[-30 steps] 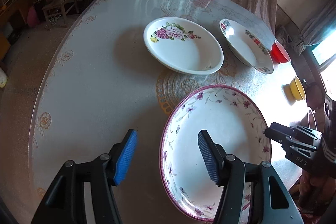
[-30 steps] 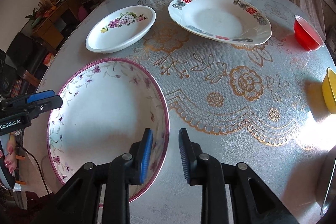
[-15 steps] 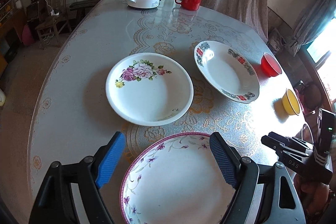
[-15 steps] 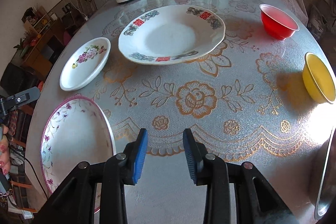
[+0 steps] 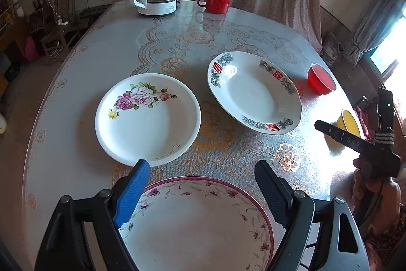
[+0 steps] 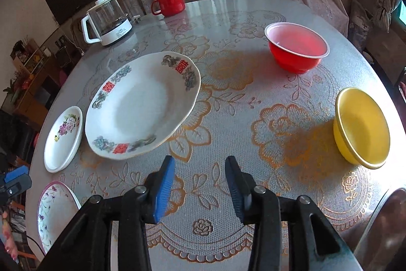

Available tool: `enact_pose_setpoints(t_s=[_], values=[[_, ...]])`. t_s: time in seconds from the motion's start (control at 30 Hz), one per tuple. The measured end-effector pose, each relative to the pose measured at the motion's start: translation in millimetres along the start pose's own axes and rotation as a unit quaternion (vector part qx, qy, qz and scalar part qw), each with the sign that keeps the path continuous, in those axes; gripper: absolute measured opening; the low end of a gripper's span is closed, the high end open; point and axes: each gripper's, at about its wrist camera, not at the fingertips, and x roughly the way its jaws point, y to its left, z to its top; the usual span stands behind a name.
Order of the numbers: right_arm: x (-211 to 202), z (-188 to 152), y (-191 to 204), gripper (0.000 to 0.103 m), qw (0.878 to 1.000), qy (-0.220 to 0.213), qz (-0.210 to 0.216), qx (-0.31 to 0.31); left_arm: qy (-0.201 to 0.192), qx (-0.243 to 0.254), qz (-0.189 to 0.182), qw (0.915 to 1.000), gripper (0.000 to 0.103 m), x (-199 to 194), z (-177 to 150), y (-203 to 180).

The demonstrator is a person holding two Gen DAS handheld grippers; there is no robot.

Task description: Organize plates and bowls

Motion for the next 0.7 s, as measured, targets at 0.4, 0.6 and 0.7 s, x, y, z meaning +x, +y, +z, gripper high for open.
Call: enact_pose_setpoints(t_s=[0.4,0.6,0.7], values=[[61,54,-15,0.041,0.997,0.032,0.036,0.059,-0.002,0.004,0.024,0.9997,0.087,8,12,-13],[78,66,-20,0.042,0.994,0.041,0.062,0.076,0.002,0.000,0.030,0.9996,0.087,17,18,-12],[83,69,-15,0.041,0.995,0.046,0.070,0.063,0.004,-0.001,0.029,0.9996,0.087,21,22,-14]])
